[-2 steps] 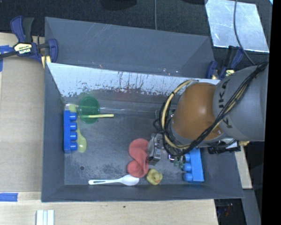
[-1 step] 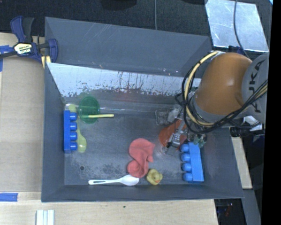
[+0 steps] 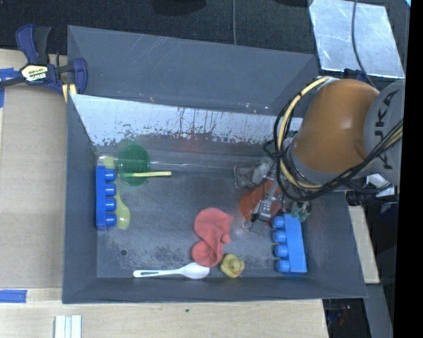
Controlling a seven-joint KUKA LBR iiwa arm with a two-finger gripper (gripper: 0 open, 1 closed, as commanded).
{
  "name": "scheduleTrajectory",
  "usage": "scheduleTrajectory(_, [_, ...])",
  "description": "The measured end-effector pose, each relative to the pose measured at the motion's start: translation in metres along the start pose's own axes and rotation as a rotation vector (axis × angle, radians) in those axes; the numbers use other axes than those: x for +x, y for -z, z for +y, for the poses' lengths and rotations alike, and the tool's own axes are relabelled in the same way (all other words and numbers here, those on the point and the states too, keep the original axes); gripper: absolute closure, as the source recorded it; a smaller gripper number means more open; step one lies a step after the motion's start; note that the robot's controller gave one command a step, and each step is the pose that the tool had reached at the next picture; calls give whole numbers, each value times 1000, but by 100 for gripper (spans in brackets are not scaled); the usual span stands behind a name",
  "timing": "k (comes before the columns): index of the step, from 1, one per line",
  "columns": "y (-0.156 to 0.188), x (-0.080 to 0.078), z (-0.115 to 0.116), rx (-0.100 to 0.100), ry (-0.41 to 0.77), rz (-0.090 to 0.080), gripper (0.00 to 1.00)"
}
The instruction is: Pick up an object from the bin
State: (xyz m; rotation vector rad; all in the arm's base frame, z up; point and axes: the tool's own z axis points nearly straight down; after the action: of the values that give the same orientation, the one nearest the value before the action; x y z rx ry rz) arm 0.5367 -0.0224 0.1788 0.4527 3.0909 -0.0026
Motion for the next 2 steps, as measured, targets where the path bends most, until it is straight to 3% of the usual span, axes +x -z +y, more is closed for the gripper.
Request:
scheduleTrajectory(1, [-55,32,19,-1,57,-8,0])
scheduleTrajectory(2, [-79,31,43,1,286,-9,0])
